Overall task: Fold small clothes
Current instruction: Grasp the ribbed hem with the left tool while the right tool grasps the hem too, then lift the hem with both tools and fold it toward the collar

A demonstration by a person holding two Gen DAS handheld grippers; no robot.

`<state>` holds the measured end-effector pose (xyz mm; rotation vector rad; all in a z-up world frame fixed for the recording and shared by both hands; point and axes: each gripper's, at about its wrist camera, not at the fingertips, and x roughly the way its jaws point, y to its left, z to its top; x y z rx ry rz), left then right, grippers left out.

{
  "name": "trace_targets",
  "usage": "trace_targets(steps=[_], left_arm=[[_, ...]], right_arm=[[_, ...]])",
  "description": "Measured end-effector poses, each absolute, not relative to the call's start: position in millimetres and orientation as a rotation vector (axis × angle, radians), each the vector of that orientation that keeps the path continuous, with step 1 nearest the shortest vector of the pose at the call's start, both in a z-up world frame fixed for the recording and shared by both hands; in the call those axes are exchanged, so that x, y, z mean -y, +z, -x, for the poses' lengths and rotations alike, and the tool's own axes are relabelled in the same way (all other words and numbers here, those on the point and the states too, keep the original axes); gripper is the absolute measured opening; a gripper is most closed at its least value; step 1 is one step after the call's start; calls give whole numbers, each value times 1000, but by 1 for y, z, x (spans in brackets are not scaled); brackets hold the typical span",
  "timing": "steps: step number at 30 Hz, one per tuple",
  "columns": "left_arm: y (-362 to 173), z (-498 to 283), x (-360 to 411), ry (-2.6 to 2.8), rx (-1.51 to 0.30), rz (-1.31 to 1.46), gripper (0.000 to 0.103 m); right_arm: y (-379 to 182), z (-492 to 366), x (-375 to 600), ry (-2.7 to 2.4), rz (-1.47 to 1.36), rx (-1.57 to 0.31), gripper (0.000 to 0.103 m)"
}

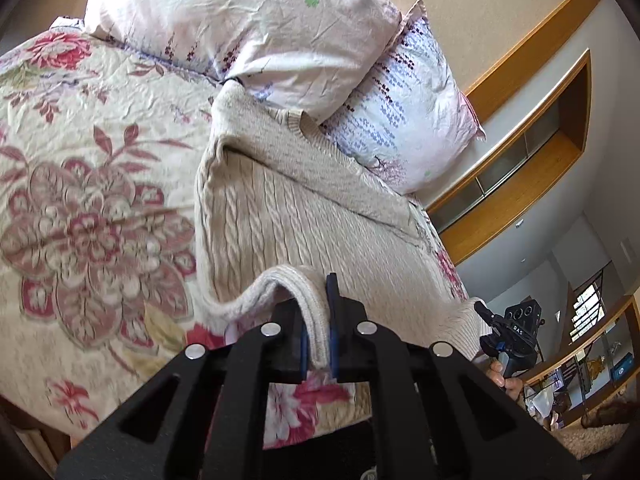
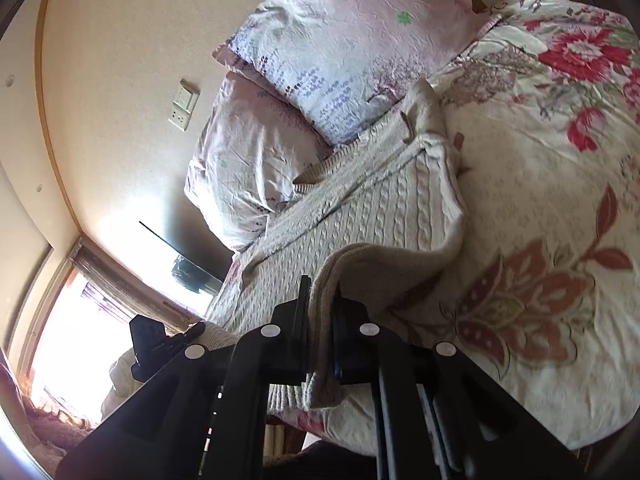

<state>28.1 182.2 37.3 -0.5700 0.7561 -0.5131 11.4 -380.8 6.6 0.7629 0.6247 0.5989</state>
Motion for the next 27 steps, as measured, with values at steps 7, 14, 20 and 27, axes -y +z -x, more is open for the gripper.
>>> trace_targets(steps=[7, 14, 20, 27], left_arm=[[55, -98, -188, -455, -704, 590, 7], [52, -172, -192, -381, -702, 631, 7], [44, -217, -191, -351, -726, 699, 6], [38, -263, -182, -258, -744, 754, 6]], right_arm=[[33, -67, 386, 556, -800, -564, 9], [38, -133, 392, 481, -854, -566, 8], [35, -184, 388, 451, -908, -587, 8], [7, -242, 398, 303, -1056, -631, 8]])
